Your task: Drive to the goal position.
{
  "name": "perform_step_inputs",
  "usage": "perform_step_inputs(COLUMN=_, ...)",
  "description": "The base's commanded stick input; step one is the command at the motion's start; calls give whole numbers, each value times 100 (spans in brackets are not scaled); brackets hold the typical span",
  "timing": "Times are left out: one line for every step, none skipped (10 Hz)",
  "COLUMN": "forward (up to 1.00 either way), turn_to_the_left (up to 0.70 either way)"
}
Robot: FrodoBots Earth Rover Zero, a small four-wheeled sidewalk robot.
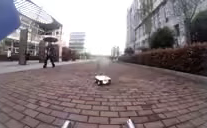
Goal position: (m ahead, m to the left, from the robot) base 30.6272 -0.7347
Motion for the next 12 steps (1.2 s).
perform_step_inputs(forward=2, turn_to_the_left=0)
perform_step_inputs(forward=2, turn_to_the_left=0)
perform_step_inputs(forward=2, turn_to_the_left=0)
perform_step_inputs(forward=2, turn_to_the_left=0)
perform_step_inputs(forward=2, turn_to_the_left=0)
perform_step_inputs(forward=2, turn_to_the_left=0)
perform_step_inputs(forward=2, turn_to_the_left=0)
perform_step_inputs(forward=1, turn_to_the_left=0)
perform_step_inputs(forward=0, turn_to_the_left=0)
perform_step_inputs(forward=0, turn_to_the_left=0)
perform_step_inputs(forward=13, turn_to_the_left=0)
perform_step_inputs(forward=44, turn_to_the_left=0)
